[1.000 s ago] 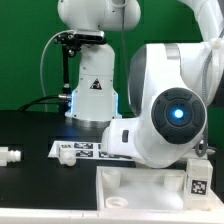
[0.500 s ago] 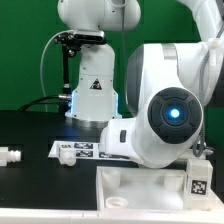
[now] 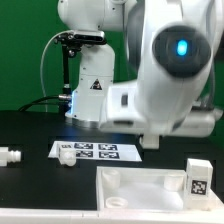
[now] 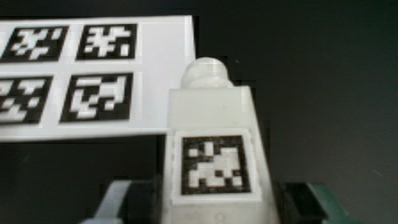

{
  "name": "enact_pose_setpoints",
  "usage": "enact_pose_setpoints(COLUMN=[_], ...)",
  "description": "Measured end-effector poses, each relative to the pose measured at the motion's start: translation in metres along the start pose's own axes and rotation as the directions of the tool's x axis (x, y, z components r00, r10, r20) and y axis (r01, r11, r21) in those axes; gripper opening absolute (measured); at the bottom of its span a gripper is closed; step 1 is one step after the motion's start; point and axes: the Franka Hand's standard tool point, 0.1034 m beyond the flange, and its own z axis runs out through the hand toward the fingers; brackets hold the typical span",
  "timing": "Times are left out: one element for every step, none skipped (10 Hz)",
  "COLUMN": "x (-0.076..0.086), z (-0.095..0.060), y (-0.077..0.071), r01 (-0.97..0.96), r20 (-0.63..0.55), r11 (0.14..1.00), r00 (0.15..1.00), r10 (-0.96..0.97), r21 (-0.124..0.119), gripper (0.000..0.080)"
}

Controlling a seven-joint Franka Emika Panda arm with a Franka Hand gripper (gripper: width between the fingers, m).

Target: Assemble square table

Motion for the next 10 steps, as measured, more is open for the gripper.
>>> enact_pose_setpoints(x=[-0.007, -0.005, 0.001, 0.006, 0.010, 0.021, 0.032, 0.034, 0.029, 0.021], z=[-0.028, -0.033, -0.019, -0.020, -0.027, -0.035, -0.053, -0.070, -0.082, -0.087], y=[-0.003, -0.005, -0.010, -0.012, -0.010, 0.000, 0.010, 0.017, 0.016, 0.007], r01=[0.022, 0.025, 0.003, 0.008, 0.020, 0.048, 0.073, 0.086, 0.055, -0.001], r20=[-0.095, -0.185, -0.231, -0.291, -0.362, -0.407, -0.480, -0.535, -0.557, -0.573], r11=[1.000, 1.000, 1.000, 1.000, 1.000, 0.998, 0.995, 0.994, 0.995, 0.992], r00=[0.995, 0.982, 0.973, 0.957, 0.932, 0.913, 0.877, 0.844, 0.831, 0.816], r10=[-0.021, -0.022, 0.000, -0.004, -0.010, -0.026, -0.029, -0.039, 0.003, 0.072], r21=[0.011, 0.015, 0.014, 0.013, 0.023, 0.044, 0.073, 0.062, 0.086, 0.123], gripper=[0.0283, 0.0284, 0.0284, 0.0284, 0.0284, 0.0284, 0.0284, 0.0284, 0.0284, 0.0284])
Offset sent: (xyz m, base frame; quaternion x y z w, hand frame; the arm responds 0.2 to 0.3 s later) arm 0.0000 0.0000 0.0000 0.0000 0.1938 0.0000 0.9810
